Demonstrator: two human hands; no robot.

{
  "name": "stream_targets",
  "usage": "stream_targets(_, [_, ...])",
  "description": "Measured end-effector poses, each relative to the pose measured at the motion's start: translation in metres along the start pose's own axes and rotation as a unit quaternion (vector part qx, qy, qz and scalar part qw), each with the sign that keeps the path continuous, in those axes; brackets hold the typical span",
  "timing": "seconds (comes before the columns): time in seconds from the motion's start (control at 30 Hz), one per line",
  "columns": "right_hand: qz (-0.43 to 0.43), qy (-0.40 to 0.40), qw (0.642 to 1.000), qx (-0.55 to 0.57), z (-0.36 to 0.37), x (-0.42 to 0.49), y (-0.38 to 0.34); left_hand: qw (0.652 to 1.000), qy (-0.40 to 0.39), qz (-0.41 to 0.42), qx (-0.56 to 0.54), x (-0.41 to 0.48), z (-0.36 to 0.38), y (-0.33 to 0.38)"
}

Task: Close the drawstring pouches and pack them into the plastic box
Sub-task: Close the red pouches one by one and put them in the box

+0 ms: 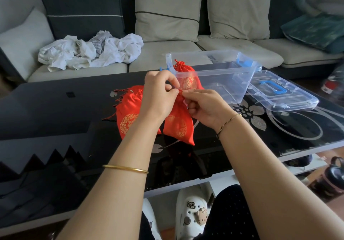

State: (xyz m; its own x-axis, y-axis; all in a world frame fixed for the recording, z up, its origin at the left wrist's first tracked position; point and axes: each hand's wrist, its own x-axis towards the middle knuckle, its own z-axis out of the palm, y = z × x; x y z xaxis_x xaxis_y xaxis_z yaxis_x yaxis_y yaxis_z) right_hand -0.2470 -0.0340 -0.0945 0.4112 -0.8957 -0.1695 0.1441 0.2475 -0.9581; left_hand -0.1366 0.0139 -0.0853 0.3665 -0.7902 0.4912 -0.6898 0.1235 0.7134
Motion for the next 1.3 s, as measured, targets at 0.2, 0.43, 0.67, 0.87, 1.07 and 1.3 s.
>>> stream_targets(0.2, [0.056, 0.003, 0.997, 0.054, -0.003, 0.002, -0.002, 0.998, -0.016, 0.022, 0.055, -0.002, 0.003, -0.002])
stream_targets(0.43, [0.05, -0.026, 0.997, 0.046, -0.007, 0.004, 0.0, 0.995, -0.025, 0.021, 0.094, 0.0, 0.006, -0.002])
stream_targets(0.67, [-0.056, 0.006, 0.991, -0.118, -0.007, 0.002, 0.0, 0.994, -0.021, 0.005, 0.111, 0.001, 0.004, -0.004])
stream_targets(0.87, [-0.143, 0.112, 0.955, -0.233, -0.018, 0.011, 0.005, 0.987, -0.079, -0.025, 0.141, 0.002, -0.004, -0.011])
stream_targets(1.07, [-0.116, 0.086, 0.962, -0.233, -0.024, 0.015, 0.017, 0.984, -0.141, -0.1, 0.049, 0.0, -0.003, -0.005])
stream_targets(1.3, [-0.217, 0.042, 0.889, -0.401, -0.028, 0.003, 0.017, 0.977, -0.106, -0.162, -0.09, 0.008, -0.009, 0.003])
